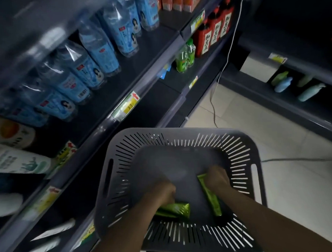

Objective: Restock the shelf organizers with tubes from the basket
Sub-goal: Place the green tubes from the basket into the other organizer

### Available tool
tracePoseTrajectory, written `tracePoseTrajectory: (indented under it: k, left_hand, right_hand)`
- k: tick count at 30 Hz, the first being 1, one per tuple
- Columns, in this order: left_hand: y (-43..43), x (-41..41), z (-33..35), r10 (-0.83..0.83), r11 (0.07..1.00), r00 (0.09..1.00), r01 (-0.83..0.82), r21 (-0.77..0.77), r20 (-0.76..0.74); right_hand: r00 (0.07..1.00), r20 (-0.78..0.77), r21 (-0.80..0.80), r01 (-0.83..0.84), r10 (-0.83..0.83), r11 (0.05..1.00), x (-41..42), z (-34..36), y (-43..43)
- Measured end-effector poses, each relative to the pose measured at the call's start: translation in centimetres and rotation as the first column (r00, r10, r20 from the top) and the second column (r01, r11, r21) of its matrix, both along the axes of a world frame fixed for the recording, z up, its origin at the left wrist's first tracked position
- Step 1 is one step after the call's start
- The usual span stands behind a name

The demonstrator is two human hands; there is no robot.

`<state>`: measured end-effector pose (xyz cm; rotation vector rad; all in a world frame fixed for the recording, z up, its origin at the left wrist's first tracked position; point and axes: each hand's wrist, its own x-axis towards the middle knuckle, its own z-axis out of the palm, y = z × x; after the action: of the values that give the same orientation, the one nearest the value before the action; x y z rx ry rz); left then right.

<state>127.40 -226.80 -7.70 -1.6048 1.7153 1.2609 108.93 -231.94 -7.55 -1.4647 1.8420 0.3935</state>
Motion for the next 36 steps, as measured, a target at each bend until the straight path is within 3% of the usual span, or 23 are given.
tracePoseTrajectory:
  k: [7,11,17,24,27,29,32,36]
  left_hand:
    - [0.7,-1.1,-1.3,-0.212,0.971,0.977,0.209,0.119,0.006]
    - [0.8,-0.7,-0.9,-0.103,0.987,0.995,0.1,0.125,0.015]
    - [0.4,1.3,2.5,0.227,0.971,0.97,-0.233,-0.063,-0.082]
    - [-0.8,3.2,10.5,0.348,0.877,0.921,-0.386,-0.288,-0.174]
    - [-1.3,4.5,15.2,0.389,0.826,0.907,-0.421,-0.375,-0.163]
    - [-1.6,5.9,18.1,0.429,0.769,0.872,-0.489,-0.412,-0.234]
    - [-2.1,8.2,22.9,0.419,0.691,0.855,-0.518,-0.504,-0.306]
    - [-1.9,10.6,29.6,0.376,0.556,0.839,-0.543,-0.629,-0.392]
  right_hand:
    - [0.996,0.005,0.095,0.09,-0.091,0.991,-0.6,-1.2,1.1]
    - [0.995,0.057,0.137,0.068,-0.076,0.988,0.0,-0.8,1.0]
    - [0.98,0.141,0.079,-0.154,0.142,0.985,1.4,1.5,0.4]
    - [0.917,0.17,-0.094,-0.349,0.36,0.933,5.1,9.1,-3.0]
    - [0.851,0.2,-0.177,-0.455,0.485,0.873,7.0,13.6,-4.6]
    - [0.803,0.192,-0.203,-0.53,0.565,0.823,8.3,17.8,-5.6]
    - [0.773,0.284,-0.24,-0.516,0.568,0.822,9.9,23.7,-6.8]
    - [0.701,0.547,-0.295,-0.349,0.457,0.889,11.6,31.0,-7.3]
